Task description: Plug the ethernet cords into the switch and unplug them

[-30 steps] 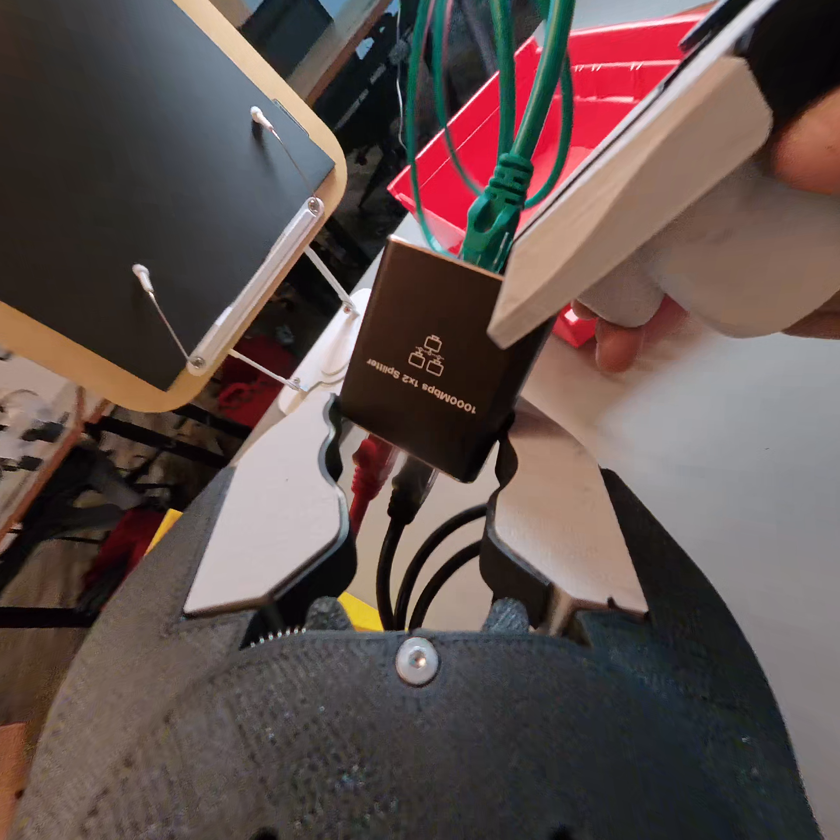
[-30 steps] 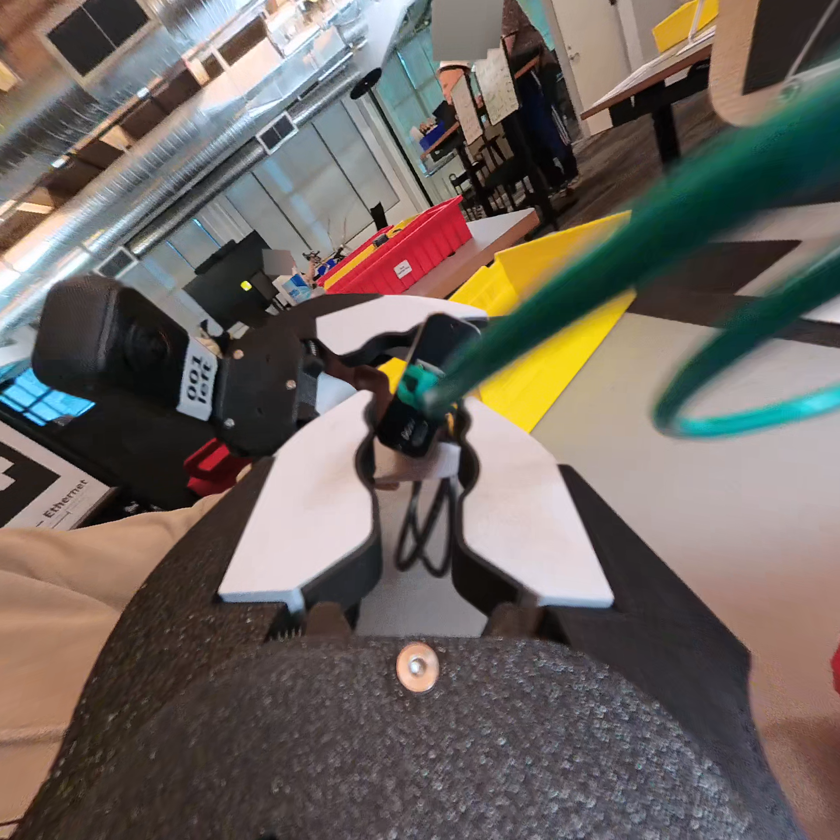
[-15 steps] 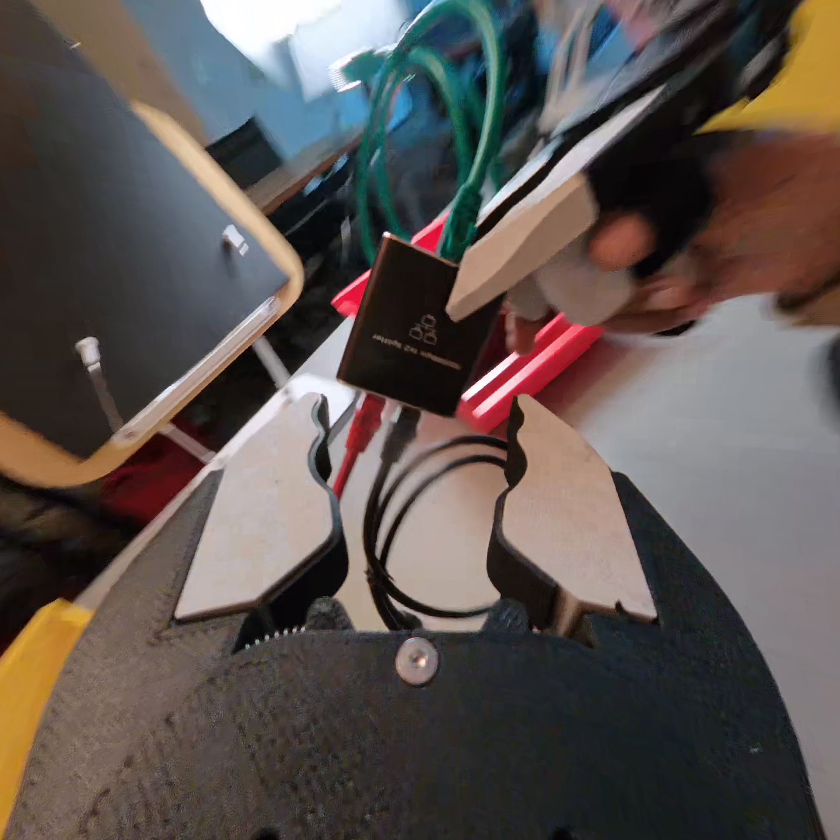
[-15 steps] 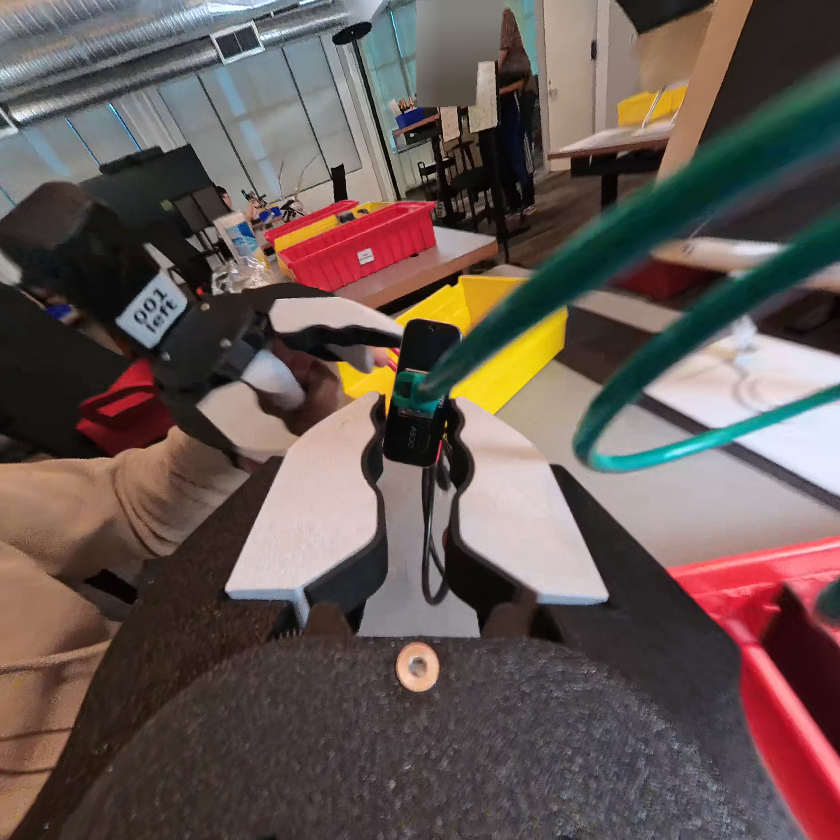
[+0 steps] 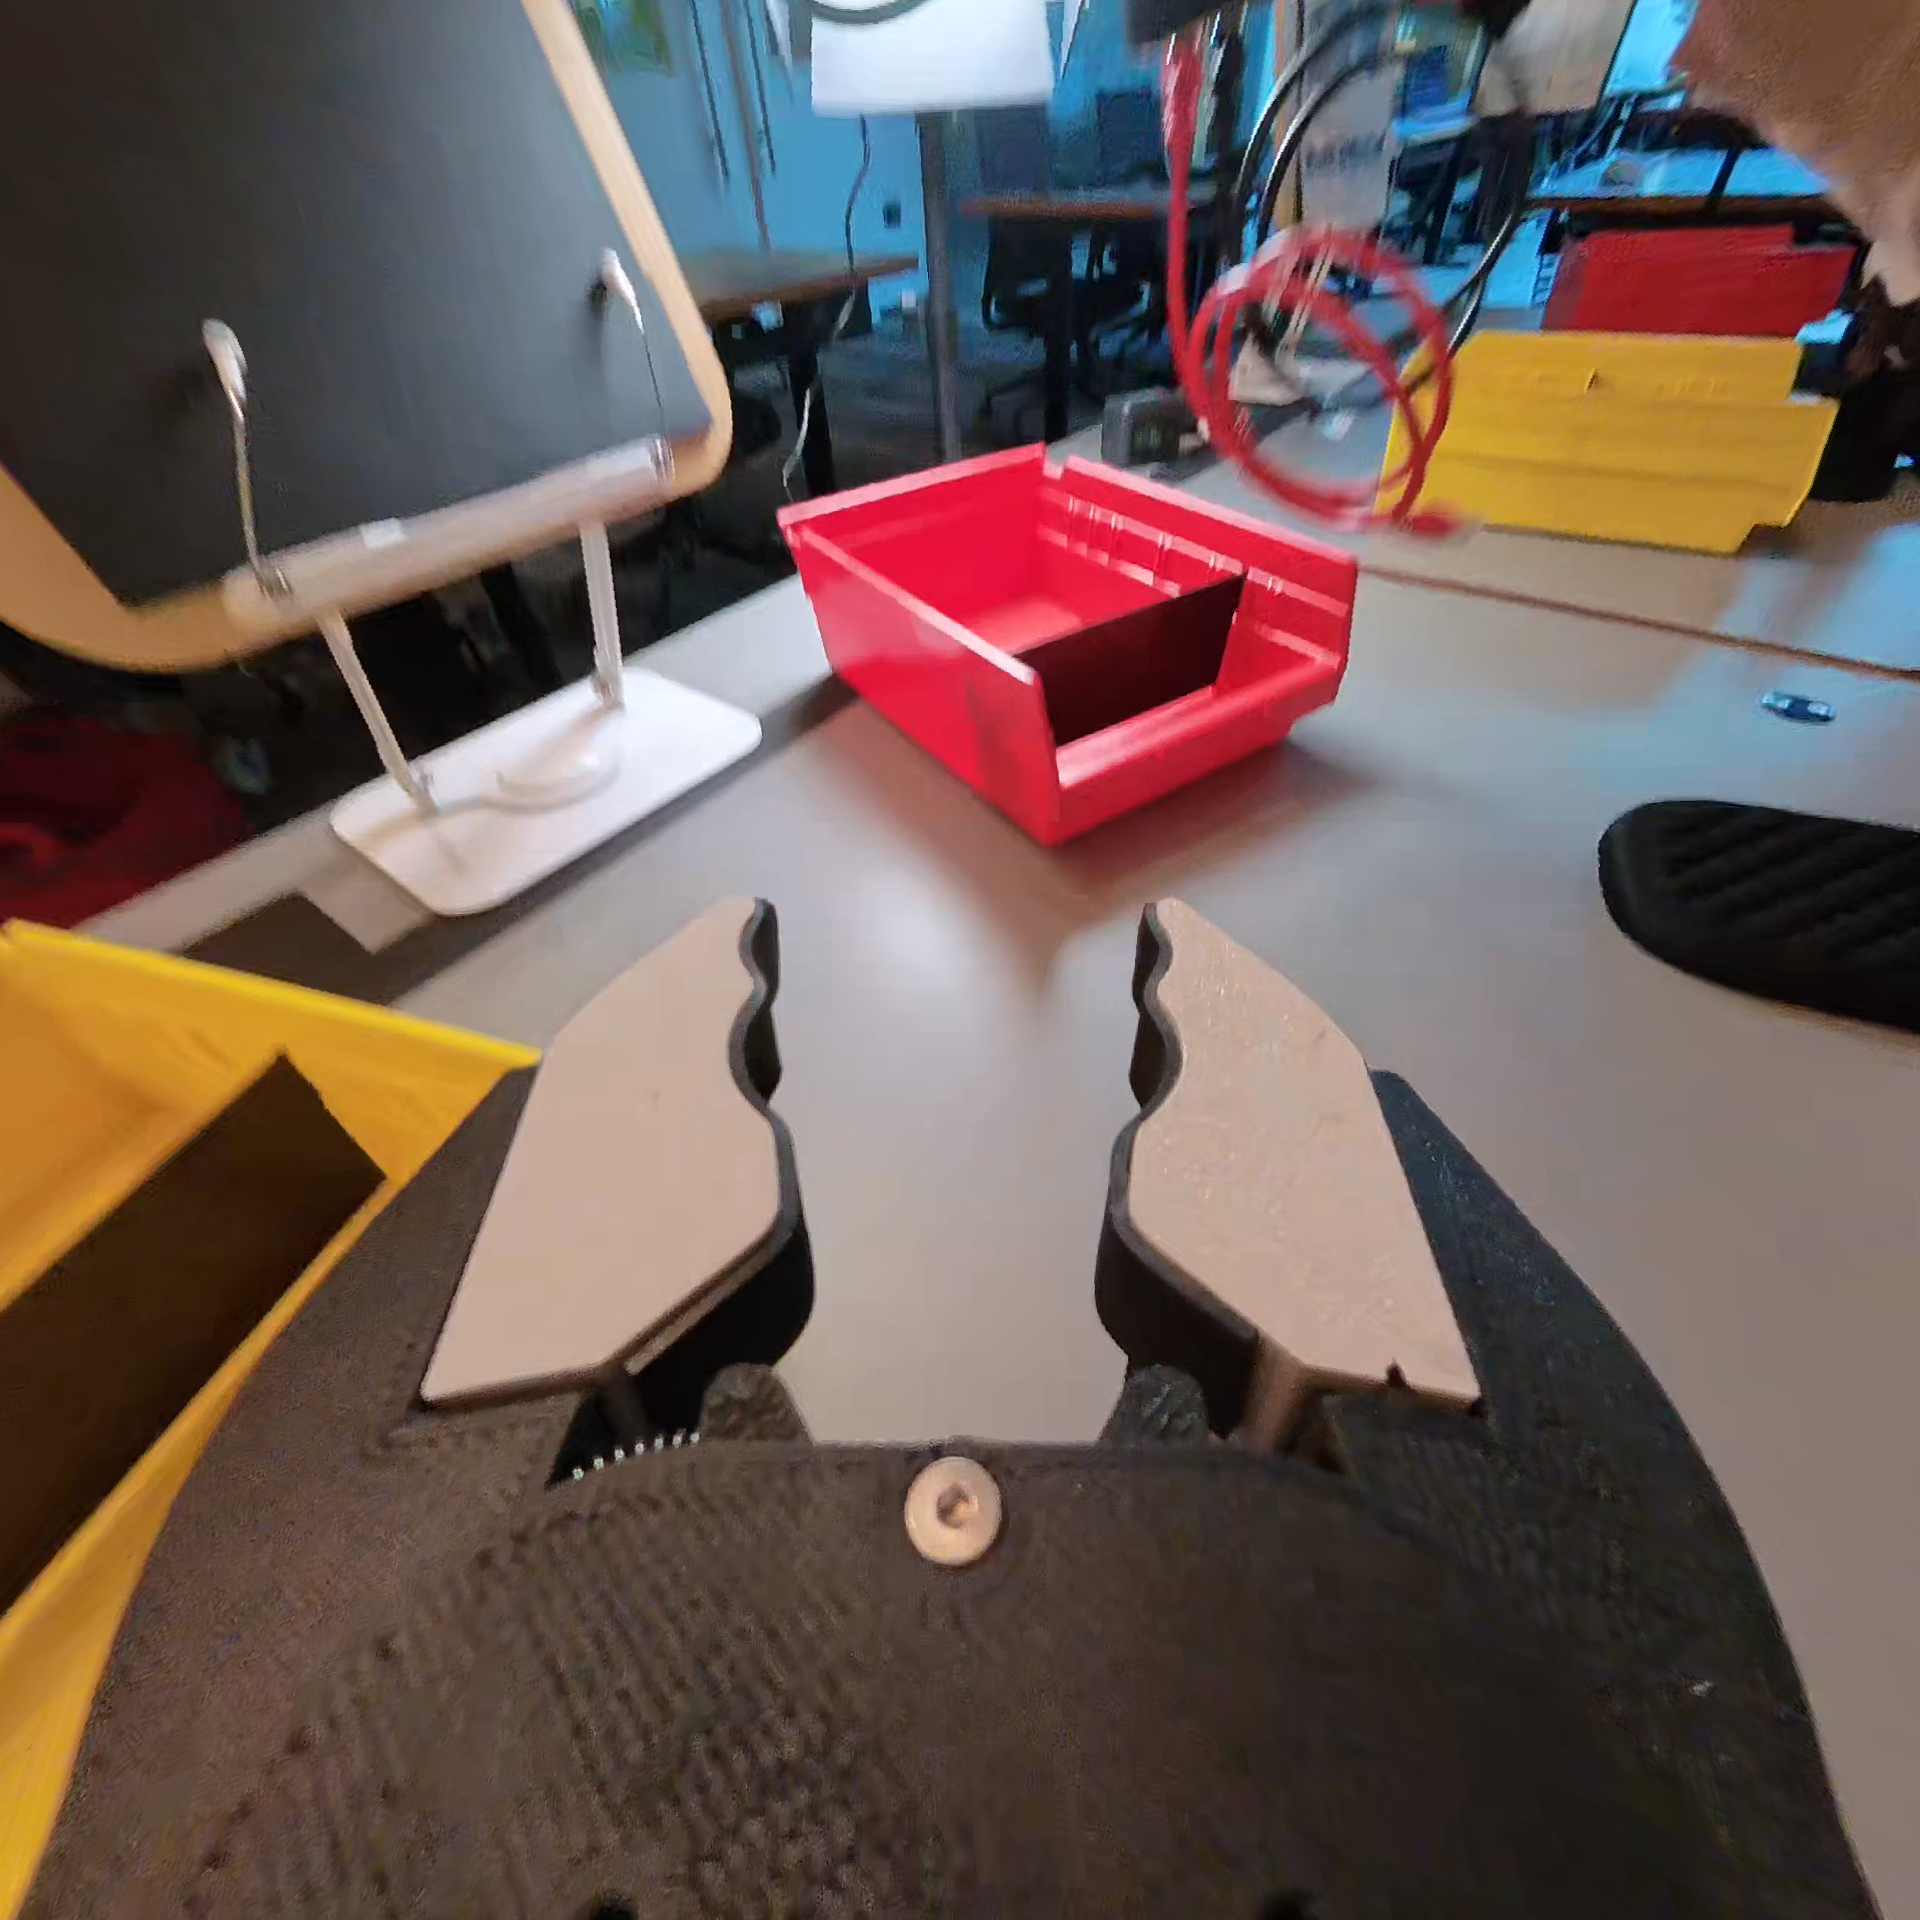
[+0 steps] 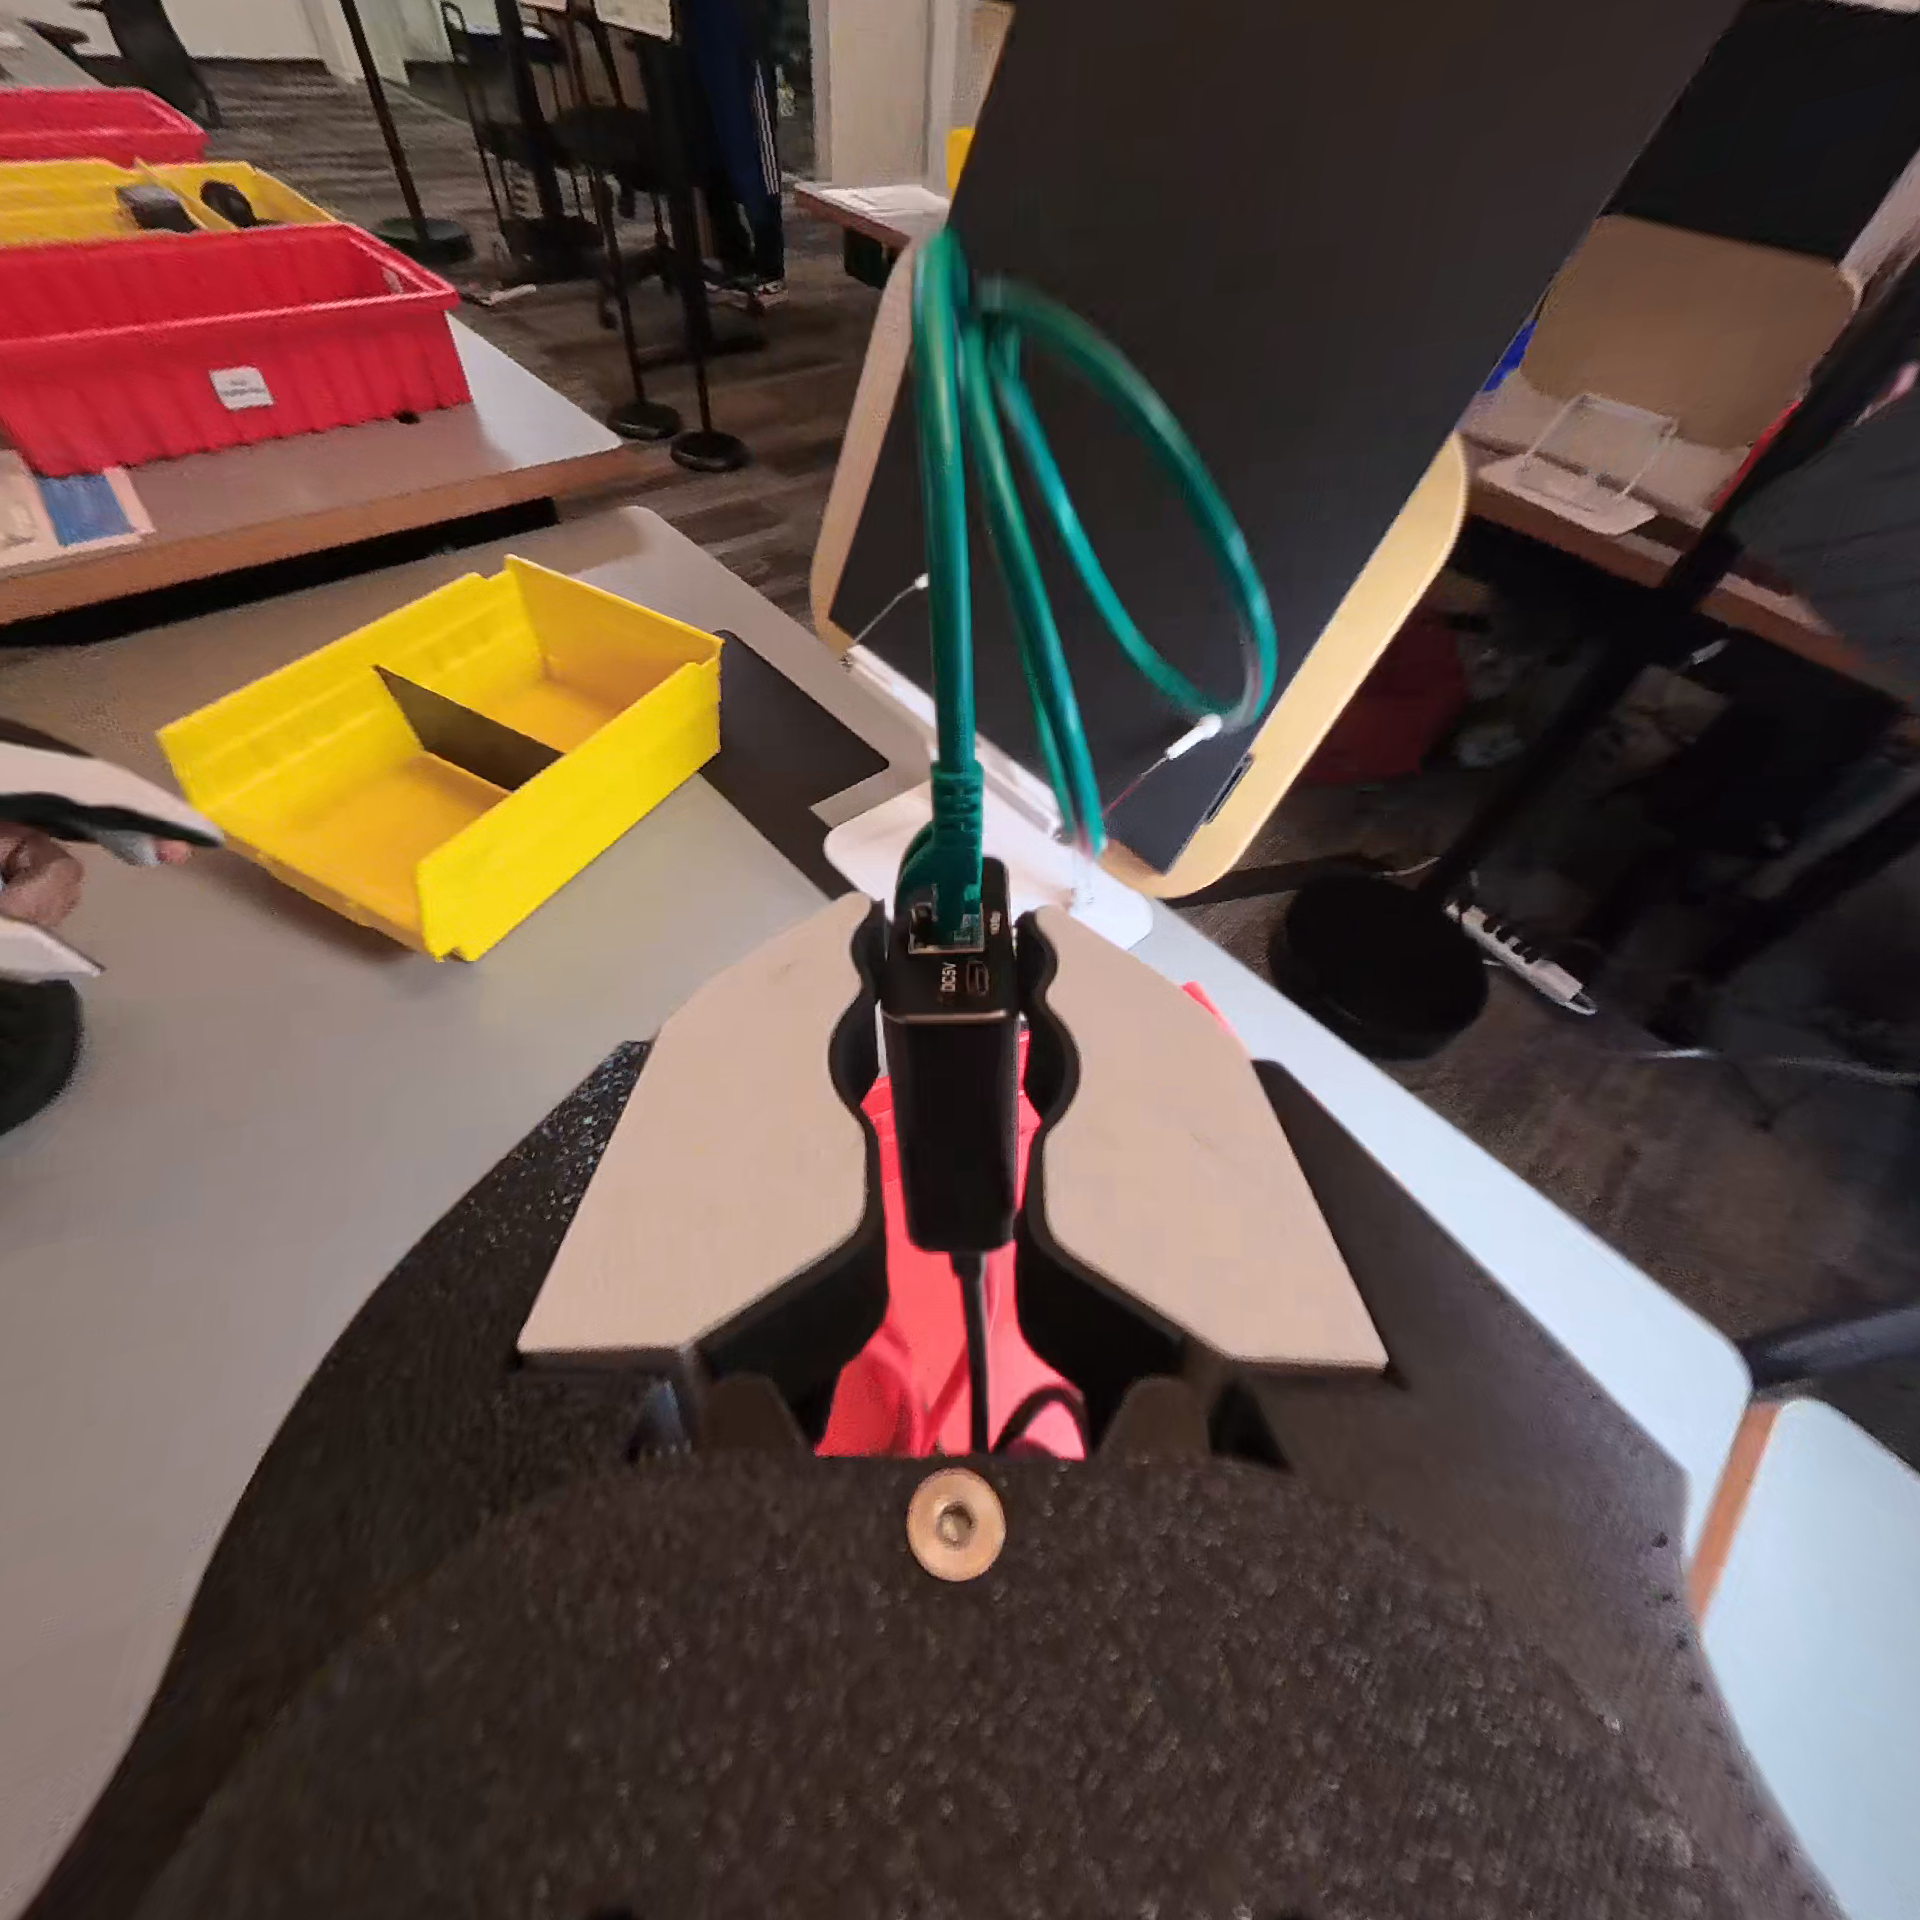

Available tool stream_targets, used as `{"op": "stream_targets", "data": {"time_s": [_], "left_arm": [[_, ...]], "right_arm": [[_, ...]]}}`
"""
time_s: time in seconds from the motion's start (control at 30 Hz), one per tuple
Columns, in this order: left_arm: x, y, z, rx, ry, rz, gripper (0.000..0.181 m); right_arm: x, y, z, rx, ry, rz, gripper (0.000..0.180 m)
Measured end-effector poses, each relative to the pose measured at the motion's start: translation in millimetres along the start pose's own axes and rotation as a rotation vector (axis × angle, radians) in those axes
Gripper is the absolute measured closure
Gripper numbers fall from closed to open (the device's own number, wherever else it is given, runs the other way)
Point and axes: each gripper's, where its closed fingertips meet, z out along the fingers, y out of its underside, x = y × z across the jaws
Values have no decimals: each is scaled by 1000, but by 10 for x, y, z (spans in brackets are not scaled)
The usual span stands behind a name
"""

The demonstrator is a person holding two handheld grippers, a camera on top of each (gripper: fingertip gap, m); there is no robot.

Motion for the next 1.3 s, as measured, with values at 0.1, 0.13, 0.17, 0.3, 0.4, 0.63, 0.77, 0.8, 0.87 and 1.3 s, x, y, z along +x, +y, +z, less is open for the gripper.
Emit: {"op": "stream_targets", "data": {"time_s": [0.1,0.13,0.17,0.3,0.4,0.63,0.77,0.8,0.87,1.3], "left_arm": [[-33,376,53,-67,-3,-32,115],[-48,469,73,-82,-4,-40,115],[-69,545,92,-91,-6,-48,115],[-127,745,168,-109,6,-105,116],[-138,862,193,-128,12,-121,116],[-197,864,130,-121,0,-110,118],[-168,908,171,-140,11,-105,119],[-157,922,182,-147,12,-98,119],[-141,943,194,-159,10,-85,119],[-53,1031,223,-208,36,-81,121]], "right_arm": [[204,-11,153,-9,40,-74,156],[260,-32,213,-6,49,-80,156],[305,-71,273,7,53,-89,156],[466,-292,447,139,75,-120,156],[559,-242,532,323,93,-92,156],[722,1307,987,186,165,132,157],[714,1604,972,58,190,173,157],[716,1618,958,33,195,188,157],[701,1676,941,-52,196,205,156],[583,2294,806,-600,289,78,157]]}}
